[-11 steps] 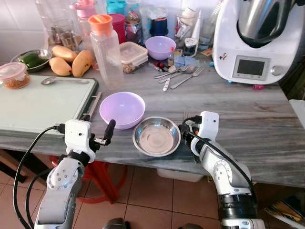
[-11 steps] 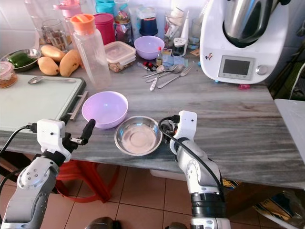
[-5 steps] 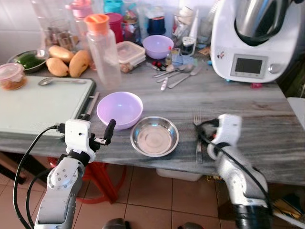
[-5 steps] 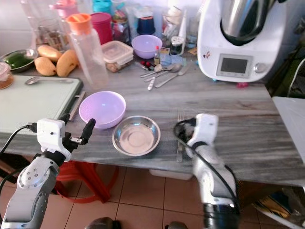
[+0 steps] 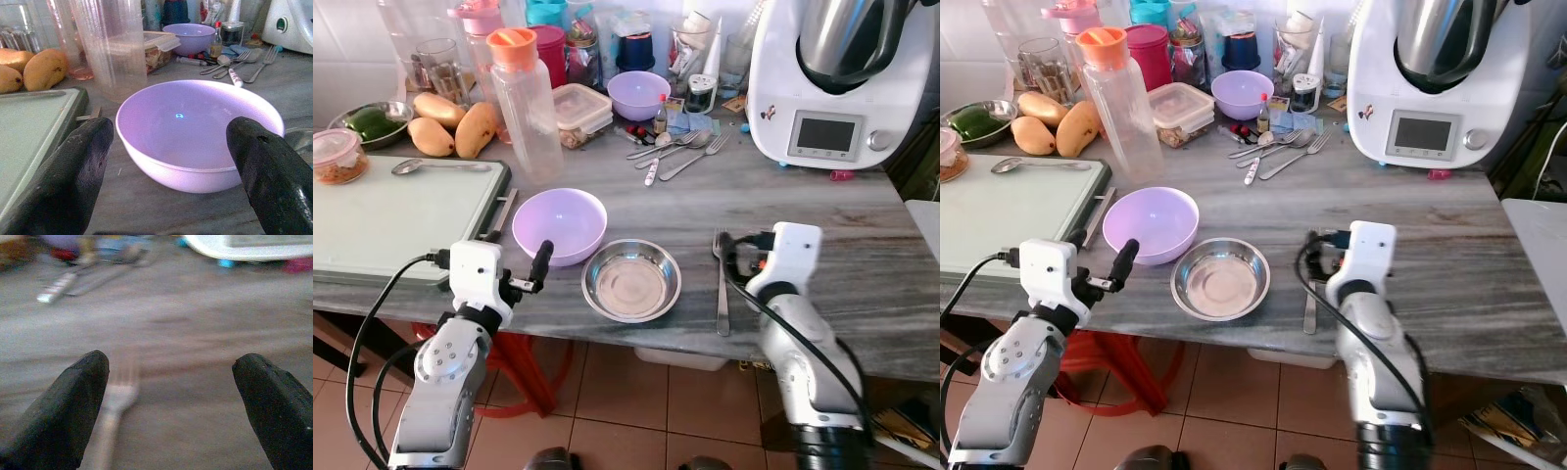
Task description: Setting the table
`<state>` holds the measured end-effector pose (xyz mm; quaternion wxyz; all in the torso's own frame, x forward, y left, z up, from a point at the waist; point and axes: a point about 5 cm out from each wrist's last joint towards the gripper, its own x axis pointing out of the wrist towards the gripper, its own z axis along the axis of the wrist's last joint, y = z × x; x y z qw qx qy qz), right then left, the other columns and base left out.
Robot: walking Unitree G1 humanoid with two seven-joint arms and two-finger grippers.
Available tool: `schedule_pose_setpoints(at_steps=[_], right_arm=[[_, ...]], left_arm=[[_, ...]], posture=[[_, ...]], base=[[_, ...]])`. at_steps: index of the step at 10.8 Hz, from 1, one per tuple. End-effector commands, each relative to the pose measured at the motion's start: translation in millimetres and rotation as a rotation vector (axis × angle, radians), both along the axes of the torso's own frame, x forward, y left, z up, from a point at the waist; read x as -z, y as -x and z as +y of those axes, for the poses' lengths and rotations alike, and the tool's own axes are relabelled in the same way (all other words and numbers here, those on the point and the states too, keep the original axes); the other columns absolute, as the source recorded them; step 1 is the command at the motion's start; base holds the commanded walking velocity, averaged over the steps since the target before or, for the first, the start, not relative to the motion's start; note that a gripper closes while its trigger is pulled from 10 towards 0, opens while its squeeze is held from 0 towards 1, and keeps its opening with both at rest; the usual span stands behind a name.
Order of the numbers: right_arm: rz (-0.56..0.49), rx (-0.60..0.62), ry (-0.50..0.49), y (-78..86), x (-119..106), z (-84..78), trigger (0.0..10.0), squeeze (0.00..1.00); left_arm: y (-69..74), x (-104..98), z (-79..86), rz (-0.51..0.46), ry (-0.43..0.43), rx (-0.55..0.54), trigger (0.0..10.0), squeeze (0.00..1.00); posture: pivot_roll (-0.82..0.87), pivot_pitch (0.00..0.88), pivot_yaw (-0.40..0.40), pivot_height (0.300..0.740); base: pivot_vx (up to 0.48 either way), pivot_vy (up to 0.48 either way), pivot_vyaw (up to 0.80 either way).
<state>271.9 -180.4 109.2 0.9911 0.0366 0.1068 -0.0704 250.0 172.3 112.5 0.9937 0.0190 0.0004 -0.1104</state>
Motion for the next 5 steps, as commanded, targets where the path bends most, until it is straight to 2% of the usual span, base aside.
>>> schedule_pose_setpoints(at_steps=[1,3,5], right_arm=[[-0.008,0.055,0.019,3.9,-3.1,-9.8,10.0,1.00],[0.043,0.166,0.090,24.4,7.5,-27.7,10.0,1.00],[0.085,0.201,0.117,29.5,12.2,-33.7,10.0,1.00]], left_arm=[[-0.5,-0.6,1.8,-0.002,-0.008,-0.010,10.0,0.00],[0.2,-0.6,2.3,-0.003,-0.005,-0.013,10.0,0.00],[0.5,-0.7,1.6,0.000,-0.001,-0.011,10.0,0.00]], posture=[[-0.03,0.000,0.025,0.740],[-0.03,0.000,0.023,0.740],[-0.04,0.000,0.034,0.740]], base=[[0.000,0.000,0.00],[0.000,0.000,0.00],[0.000,0.000,0.00]])
